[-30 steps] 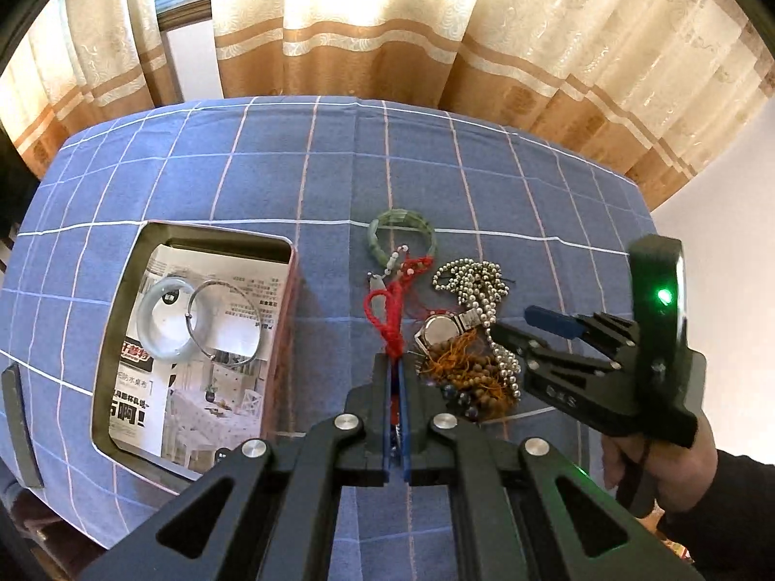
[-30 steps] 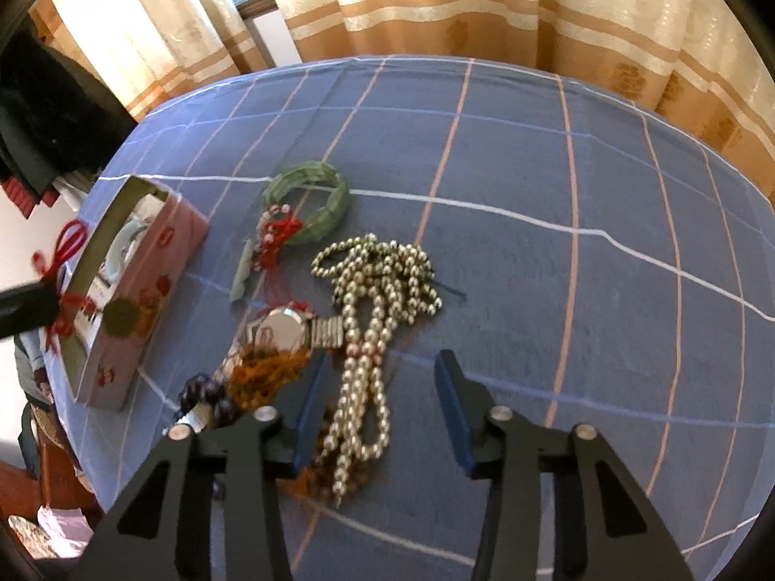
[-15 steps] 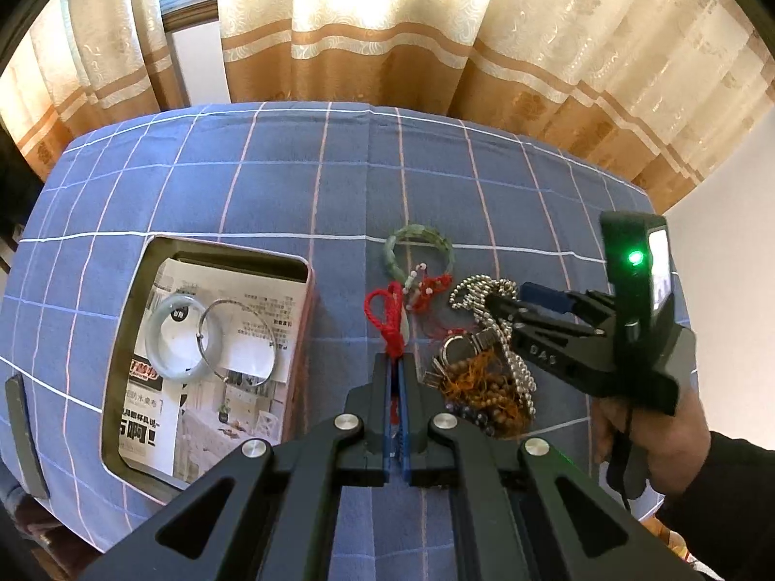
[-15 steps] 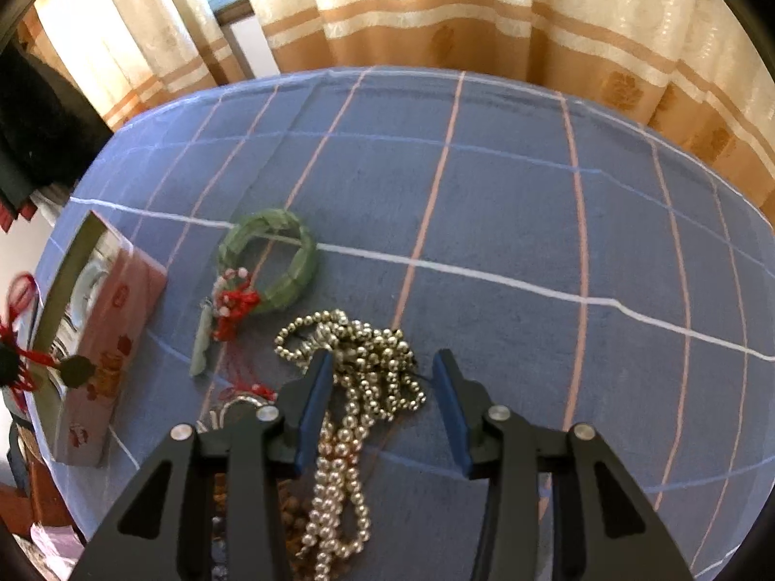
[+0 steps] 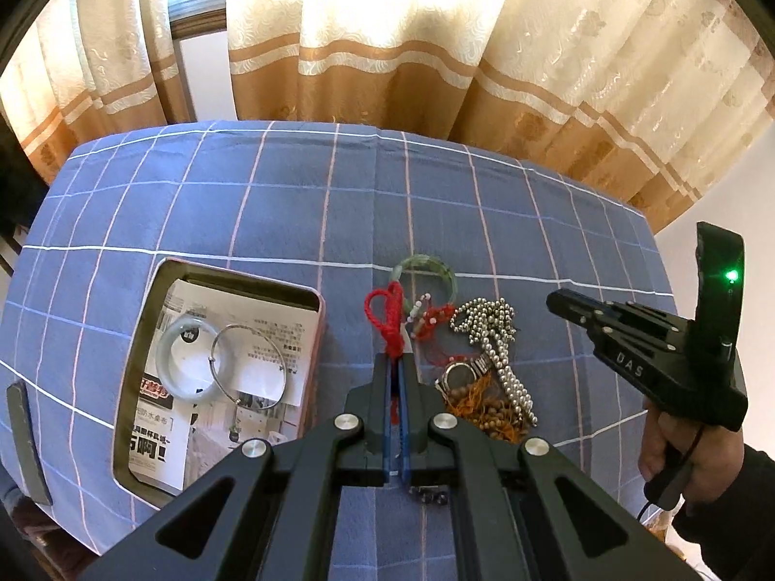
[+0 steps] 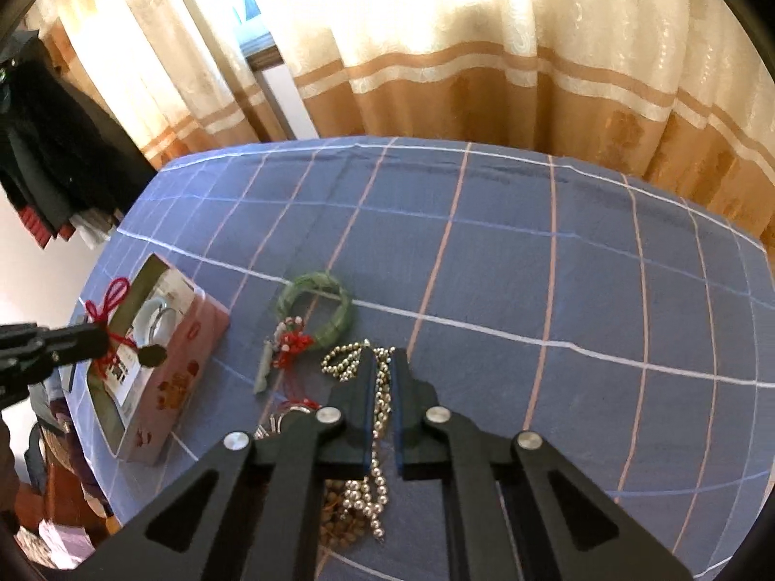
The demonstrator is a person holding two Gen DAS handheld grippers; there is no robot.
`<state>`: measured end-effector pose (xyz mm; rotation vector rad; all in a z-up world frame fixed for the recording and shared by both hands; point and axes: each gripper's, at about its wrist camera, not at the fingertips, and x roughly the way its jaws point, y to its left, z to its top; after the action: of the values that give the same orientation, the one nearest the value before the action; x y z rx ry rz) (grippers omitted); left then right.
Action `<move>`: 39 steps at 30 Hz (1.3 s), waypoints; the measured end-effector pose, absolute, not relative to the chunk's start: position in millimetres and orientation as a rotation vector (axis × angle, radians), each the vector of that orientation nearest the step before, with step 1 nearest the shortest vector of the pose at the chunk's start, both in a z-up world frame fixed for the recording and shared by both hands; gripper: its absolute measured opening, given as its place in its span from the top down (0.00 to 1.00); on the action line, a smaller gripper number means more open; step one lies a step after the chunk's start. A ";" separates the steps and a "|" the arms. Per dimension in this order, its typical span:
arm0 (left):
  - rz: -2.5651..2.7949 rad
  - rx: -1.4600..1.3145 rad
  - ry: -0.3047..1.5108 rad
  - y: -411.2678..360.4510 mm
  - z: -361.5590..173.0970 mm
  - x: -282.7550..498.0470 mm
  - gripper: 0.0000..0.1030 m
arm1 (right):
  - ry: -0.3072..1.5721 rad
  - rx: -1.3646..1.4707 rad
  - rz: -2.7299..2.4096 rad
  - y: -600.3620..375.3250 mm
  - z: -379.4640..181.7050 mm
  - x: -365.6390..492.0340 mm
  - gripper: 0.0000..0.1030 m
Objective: Organize jewelry
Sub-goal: 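Grasp the pearl necklace with the right gripper while the left holds the red cord, then carry the red cord in the left gripper while the right carries pearls over the tin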
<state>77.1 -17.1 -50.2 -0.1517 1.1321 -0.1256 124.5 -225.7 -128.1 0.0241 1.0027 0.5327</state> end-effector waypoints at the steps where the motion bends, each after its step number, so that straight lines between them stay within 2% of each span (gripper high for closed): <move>1: -0.127 -0.152 1.134 -17.5 -50.8 76.8 0.99 | 1.013 0.003 0.540 -221.9 -131.4 126.1 0.92; 3: -0.126 -0.147 1.137 -18.7 -51.4 76.4 0.99 | 0.998 -0.027 0.525 -215.8 -136.8 128.5 0.86; 5: -0.124 -0.144 1.140 -18.9 -51.7 75.5 0.99 | 1.012 -0.031 0.511 -211.1 -147.0 134.6 0.56; 10: -0.103 -0.129 1.141 -15.4 -57.6 80.1 0.99 | 1.049 -0.023 0.485 -203.2 -164.8 148.2 0.53; 11: -0.097 -0.130 1.141 -13.8 -58.8 82.2 0.99 | 1.049 -0.021 0.483 -201.1 -166.4 149.9 0.50; 16: -0.074 -0.133 1.135 -5.5 -62.0 93.2 0.99 | 1.090 -0.074 0.496 -186.1 -178.2 154.2 0.51; 17: -0.070 -0.133 1.134 -4.2 -62.3 95.9 0.99 | 1.098 -0.079 0.497 -185.2 -180.9 154.4 0.64; 19: -0.068 -0.136 1.131 -2.2 -61.4 98.6 0.99 | 1.110 -0.074 0.512 -185.4 -183.6 154.2 0.81; 22: -0.070 -0.138 1.122 -1.0 -58.6 99.5 0.99 | 1.084 -0.071 0.534 -187.5 -174.3 149.4 0.87; 39: -0.039 -0.169 1.065 27.1 -33.7 97.3 0.99 | 0.917 0.020 0.635 -188.3 -83.1 126.3 0.87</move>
<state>97.3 27.1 -33.7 -0.1695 1.0648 -0.0393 126.3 -188.3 -83.1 0.0201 0.9172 0.6347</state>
